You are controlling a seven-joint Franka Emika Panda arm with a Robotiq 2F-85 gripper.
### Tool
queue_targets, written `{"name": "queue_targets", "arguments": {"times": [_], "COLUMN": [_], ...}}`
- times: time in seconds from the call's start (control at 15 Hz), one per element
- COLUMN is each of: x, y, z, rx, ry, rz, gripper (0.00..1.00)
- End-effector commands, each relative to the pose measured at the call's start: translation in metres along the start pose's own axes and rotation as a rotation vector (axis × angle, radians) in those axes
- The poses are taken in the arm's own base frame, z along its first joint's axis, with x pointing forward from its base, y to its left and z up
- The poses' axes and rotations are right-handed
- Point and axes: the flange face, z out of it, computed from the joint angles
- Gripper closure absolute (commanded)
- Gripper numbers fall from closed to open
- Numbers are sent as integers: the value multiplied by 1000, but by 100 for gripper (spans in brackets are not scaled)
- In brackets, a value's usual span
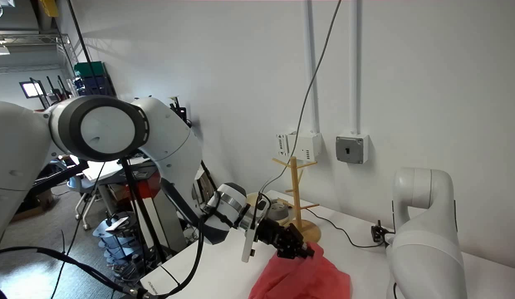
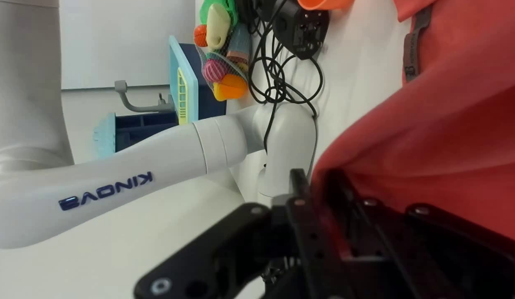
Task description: Fold the sweatshirt from left to right
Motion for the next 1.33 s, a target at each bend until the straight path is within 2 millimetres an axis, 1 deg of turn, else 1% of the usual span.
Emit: {"name": "queue_targets", "arguments": {"times": [0.0,0.2,0.27,0.4,0.47,0.73,1.27], "x": [10,13,14,15,14,16,16], "y": [-7,-11,-12,-16,-19,-28,-34], "z": [11,13,13,12,10,2,3], "rx": [-19,-16,-2,49,102,312,706], "ry": [-1,11,11,2,-11,27,124], "rz": [105,167,183,194,172,137,52], "gripper": [47,25,16,3,0,0,0]}}
